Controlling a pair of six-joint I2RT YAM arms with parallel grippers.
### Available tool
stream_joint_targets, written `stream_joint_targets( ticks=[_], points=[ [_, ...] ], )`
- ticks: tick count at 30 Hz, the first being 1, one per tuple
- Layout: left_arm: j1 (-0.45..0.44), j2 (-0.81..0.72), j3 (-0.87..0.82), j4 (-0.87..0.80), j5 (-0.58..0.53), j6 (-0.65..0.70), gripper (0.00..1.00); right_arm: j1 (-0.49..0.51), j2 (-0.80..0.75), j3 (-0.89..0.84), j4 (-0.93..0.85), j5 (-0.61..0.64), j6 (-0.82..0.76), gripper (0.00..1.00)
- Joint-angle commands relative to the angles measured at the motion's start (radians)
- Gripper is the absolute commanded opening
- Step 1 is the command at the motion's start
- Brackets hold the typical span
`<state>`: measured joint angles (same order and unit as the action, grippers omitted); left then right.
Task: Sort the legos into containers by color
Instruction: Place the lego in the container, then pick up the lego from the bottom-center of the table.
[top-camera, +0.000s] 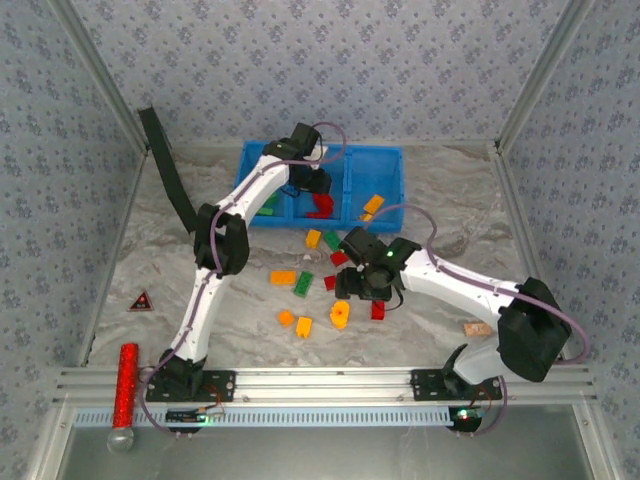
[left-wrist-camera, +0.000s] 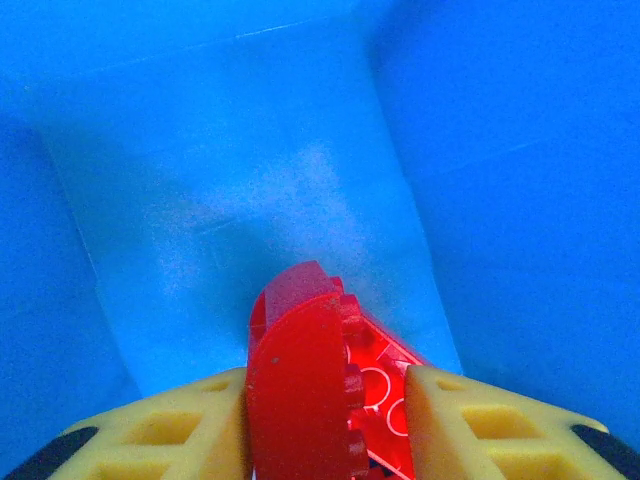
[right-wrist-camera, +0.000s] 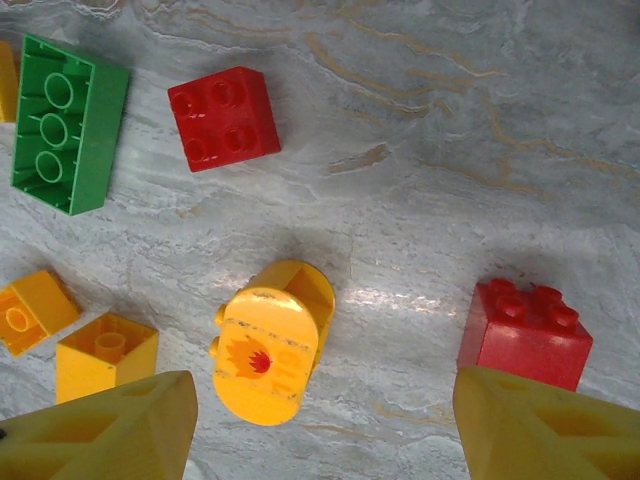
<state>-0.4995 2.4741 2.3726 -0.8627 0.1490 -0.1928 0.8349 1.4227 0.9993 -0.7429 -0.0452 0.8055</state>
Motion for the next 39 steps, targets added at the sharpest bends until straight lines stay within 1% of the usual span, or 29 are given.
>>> stream_joint_targets(
  ticks=[1, 9, 15, 19, 23, 26, 30, 32, 35, 37, 39],
  points=[
    [0.005, -0.086, 0.005, -0.004, 0.015, 0.003, 0.46, 0.012, 0.018, -0.011, 0.018, -0.011, 0.026, 0.7],
    [0.004, -0.171, 0.038, -0.015, 0.072, 0.0, 0.53, 0.05, 0.081, -0.011, 0.037, -0.019, 0.028, 0.72],
    [0.005, -0.215, 0.078, -0.076, 0.1, 0.022, 0.57, 0.07, 0.131, -0.02, 0.074, -0.038, 0.034, 0.75],
    [0.004, -0.267, 0.065, -0.105, 0.103, 0.037, 0.57, 0.087, 0.168, -0.021, 0.091, -0.036, 0.036, 0.76],
    [0.002, -0.347, 0.003, -0.099, 0.098, 0.046, 0.58, 0.097, 0.205, -0.026, 0.11, -0.035, 0.04, 0.75],
    [-0.001, -0.421, -0.076, -0.078, 0.091, 0.052, 0.58, 0.102, 0.233, -0.029, 0.13, -0.036, 0.041, 0.71],
    [-0.003, -0.53, -0.205, -0.058, 0.067, 0.065, 0.59, 0.108, 0.269, -0.028, 0.137, -0.048, 0.036, 0.62],
    [-0.003, -0.59, -0.292, -0.037, 0.044, 0.067, 0.6, 0.112, 0.281, -0.024, 0.138, -0.053, 0.031, 0.57],
    [-0.002, -0.684, -0.431, -0.019, 0.011, 0.059, 0.61, 0.118, 0.282, -0.028, 0.137, -0.051, 0.021, 0.46],
    [-0.002, -0.753, -0.555, -0.001, -0.006, 0.045, 0.61, 0.116, 0.266, -0.03, 0.12, -0.048, 0.003, 0.41],
    [-0.002, -0.83, -0.672, 0.012, -0.025, 0.029, 0.61, 0.109, 0.239, -0.029, 0.08, -0.042, -0.025, 0.37]
  ],
)
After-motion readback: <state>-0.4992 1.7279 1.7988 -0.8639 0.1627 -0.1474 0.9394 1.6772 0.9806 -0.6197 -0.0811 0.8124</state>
